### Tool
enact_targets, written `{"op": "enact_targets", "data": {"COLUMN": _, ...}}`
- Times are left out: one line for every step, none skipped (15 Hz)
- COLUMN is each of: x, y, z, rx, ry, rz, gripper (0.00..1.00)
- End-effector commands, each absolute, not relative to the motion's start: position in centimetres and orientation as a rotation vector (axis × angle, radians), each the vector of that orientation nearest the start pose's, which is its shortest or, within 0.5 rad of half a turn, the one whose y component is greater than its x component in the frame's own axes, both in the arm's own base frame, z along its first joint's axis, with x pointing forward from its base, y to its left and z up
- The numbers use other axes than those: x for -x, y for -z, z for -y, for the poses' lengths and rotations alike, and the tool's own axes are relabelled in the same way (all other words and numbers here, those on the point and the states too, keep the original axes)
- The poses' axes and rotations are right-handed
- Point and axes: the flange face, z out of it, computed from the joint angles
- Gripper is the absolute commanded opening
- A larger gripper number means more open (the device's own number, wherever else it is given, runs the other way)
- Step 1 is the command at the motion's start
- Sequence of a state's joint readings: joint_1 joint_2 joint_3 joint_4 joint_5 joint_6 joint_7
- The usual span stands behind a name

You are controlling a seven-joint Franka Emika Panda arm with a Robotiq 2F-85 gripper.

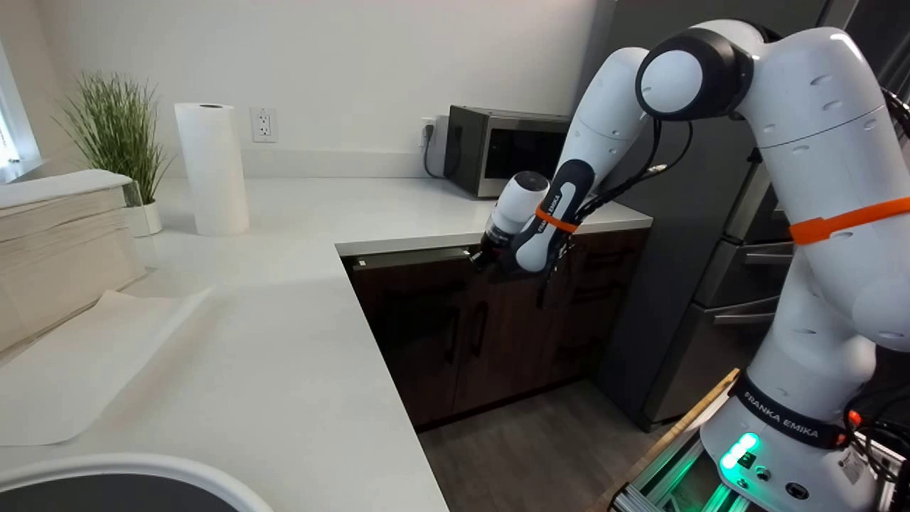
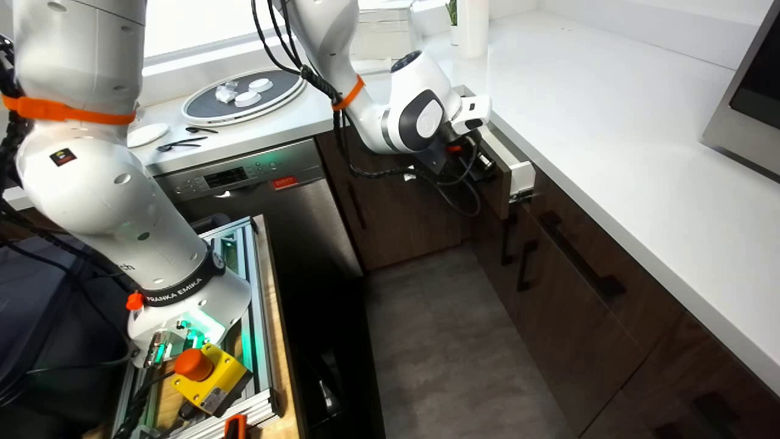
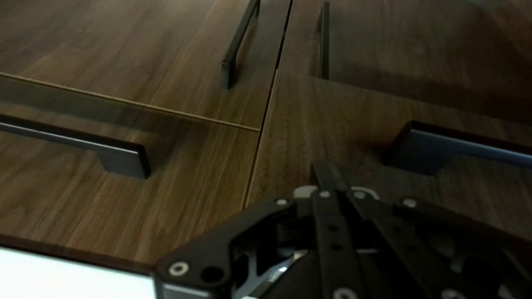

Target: Close the open drawer

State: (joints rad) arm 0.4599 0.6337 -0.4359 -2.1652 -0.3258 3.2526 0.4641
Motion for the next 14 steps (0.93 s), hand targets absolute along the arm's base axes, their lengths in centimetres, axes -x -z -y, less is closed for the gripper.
{"op": "enact_targets", "data": {"x": -60.9, "y": -16.0, "z": -4.8, "rx": 3.175, "ry": 0.975, "rz": 0.046, "gripper": 0.0}}
{"op": "enact_targets", "data": {"x": -61.2, "y": -15.9, "z": -4.8, "rx": 3.168, "ry": 1.006, "rz": 0.029, "gripper": 0.0}}
{"op": "enact_targets", "data": {"x": -61.5, "y": -15.7, "z": -4.8, "rx": 3.162, "ry": 1.034, "rz": 0.026, "gripper": 0.0}}
{"op": "enact_targets", "data": {"x": -61.7, "y": -15.5, "z": -4.8, "rx": 3.161, "ry": 1.054, "rz": 0.021, "gripper": 0.0}}
{"op": "enact_targets", "data": {"x": -62.0, "y": -15.2, "z": -4.8, "rx": 3.16, "ry": 1.072, "rz": 0.018, "gripper": 0.0}}
{"op": "enact_targets", "data": {"x": -62.2, "y": -15.0, "z": -4.7, "rx": 3.157, "ry": 1.092, "rz": 0.015, "gripper": 0.0}}
{"op": "enact_targets", "data": {"x": -62.4, "y": -14.8, "z": -4.6, "rx": 3.155, "ry": 1.108, "rz": 0.015, "gripper": 0.0}}
{"op": "enact_targets", "data": {"x": -62.7, "y": -14.7, "z": -4.6, "rx": 3.156, "ry": 1.127, "rz": 0.024, "gripper": 0.0}}
{"op": "enact_targets", "data": {"x": -62.9, "y": -14.6, "z": -4.6, "rx": 3.154, "ry": 1.145, "rz": 0.027, "gripper": 0.0}}
{"op": "enact_targets", "data": {"x": -63.0, "y": -14.5, "z": -4.6, "rx": 3.155, "ry": 1.161, "rz": 0.034, "gripper": 0.0}}
{"op": "enact_targets", "data": {"x": -63.2, "y": -14.3, "z": -4.6, "rx": 3.155, "ry": 1.177, "rz": 0.043, "gripper": 0.0}}
{"op": "enact_targets", "data": {"x": -63.3, "y": -14.3, "z": -4.6, "rx": 3.157, "ry": 1.189, "rz": 0.052, "gripper": 0.0}}
{"op": "enact_targets", "data": {"x": -63.4, "y": -14.2, "z": -4.6, "rx": 3.156, "ry": 1.198, "rz": 0.057, "gripper": 0.0}}
{"op": "enact_targets", "data": {"x": -63.5, "y": -14.2, "z": -4.6, "rx": 3.156, "ry": 1.208, "rz": 0.062, "gripper": 0.0}}
